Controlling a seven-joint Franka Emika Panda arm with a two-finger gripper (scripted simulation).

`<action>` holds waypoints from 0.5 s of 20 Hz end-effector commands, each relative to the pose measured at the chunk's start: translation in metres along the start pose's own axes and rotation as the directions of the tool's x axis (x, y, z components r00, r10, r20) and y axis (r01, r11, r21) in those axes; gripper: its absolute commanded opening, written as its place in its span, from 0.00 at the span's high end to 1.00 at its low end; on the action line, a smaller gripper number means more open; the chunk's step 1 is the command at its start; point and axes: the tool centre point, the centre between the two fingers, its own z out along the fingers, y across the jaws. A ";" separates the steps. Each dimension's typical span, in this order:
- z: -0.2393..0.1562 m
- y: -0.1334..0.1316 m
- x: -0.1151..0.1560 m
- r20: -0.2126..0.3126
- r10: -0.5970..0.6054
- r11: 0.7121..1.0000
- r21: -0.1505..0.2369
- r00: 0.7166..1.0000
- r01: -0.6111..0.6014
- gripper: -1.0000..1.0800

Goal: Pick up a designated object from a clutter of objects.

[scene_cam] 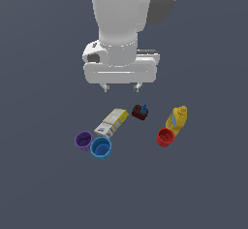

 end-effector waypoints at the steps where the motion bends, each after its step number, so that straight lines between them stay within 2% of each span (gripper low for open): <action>1: 0.000 0.000 0.000 0.000 0.000 1.000 0.000 1.000 0.000 0.38; 10: -0.008 0.011 0.005 -0.023 0.012 1.000 -0.006 1.000 -0.012 0.38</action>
